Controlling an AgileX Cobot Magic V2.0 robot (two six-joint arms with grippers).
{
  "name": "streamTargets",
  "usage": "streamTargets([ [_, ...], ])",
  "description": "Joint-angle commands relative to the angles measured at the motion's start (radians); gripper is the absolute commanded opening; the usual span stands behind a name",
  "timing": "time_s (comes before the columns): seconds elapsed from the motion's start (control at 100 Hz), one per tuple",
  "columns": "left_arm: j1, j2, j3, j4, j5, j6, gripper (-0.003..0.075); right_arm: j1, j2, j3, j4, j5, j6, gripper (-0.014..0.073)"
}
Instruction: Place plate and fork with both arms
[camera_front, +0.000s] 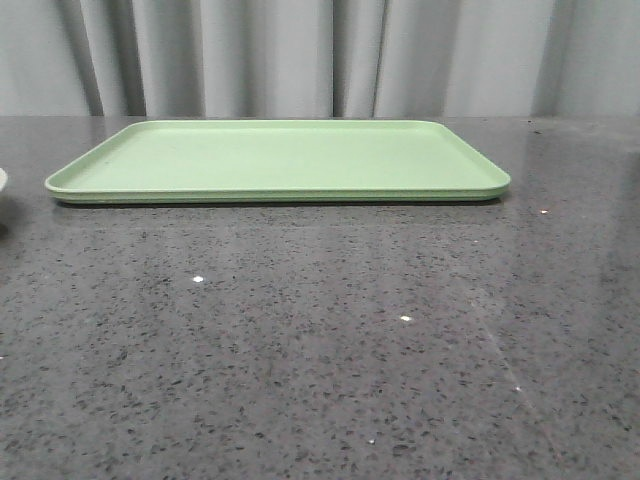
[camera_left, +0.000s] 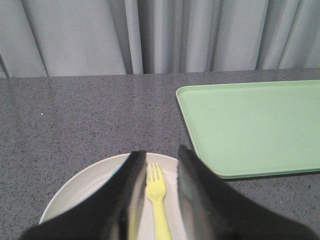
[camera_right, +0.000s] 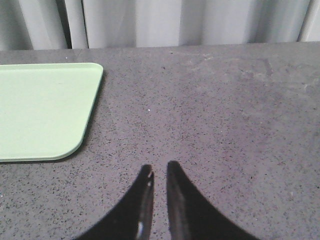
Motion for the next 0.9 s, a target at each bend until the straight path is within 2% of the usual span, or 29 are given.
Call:
streamTargets([
  [0.0, -0.006, 0.075, -0.085, -0.011, -0.06, -0.01, 0.0384, -0.007, 0.091, -0.102, -0.005, -0.022, -0.011, 0.0206],
  [0.08, -0.006, 0.113, -0.112, -0.011, -0.062, -0.01, 0.0455, -0.007, 0.135, -0.159, -0.005, -0.005, -0.011, 0.027],
  [0.18, -0.006, 0.131, -0.119, -0.011, -0.086, -0.01, 0.0456, -0.007, 0.163, -0.193, -0.005, 0.004, -0.011, 0.0309],
  [0.44, -0.004, 0.143, -0.119, -0.006, -0.173, -0.01, 0.0438, -0.007, 0.163, -0.17, -0.005, -0.042, -0.01, 0.0311],
  [0.5, 0.012, 0.143, -0.136, 0.002, -0.125, -0.01, 0.0438, -0.007, 0.163, -0.17, -0.005, -0.041, -0.01, 0.0311],
  [0.59, 0.062, 0.163, -0.19, 0.004, 0.016, -0.01, 0.0438, -0.007, 0.163, -0.17, -0.005, -0.041, -0.01, 0.0311],
  [0.78, 0.261, 0.221, -0.324, 0.02, 0.17, -0.01, 0.0438, -0.007, 0.163, -0.17, -0.005, -0.041, -0.01, 0.0311],
  [0.89, 0.33, 0.27, -0.378, 0.02, 0.258, -0.01, 0.0438, -0.007, 0.163, -0.17, -0.005, -0.041, -0.01, 0.0311],
])
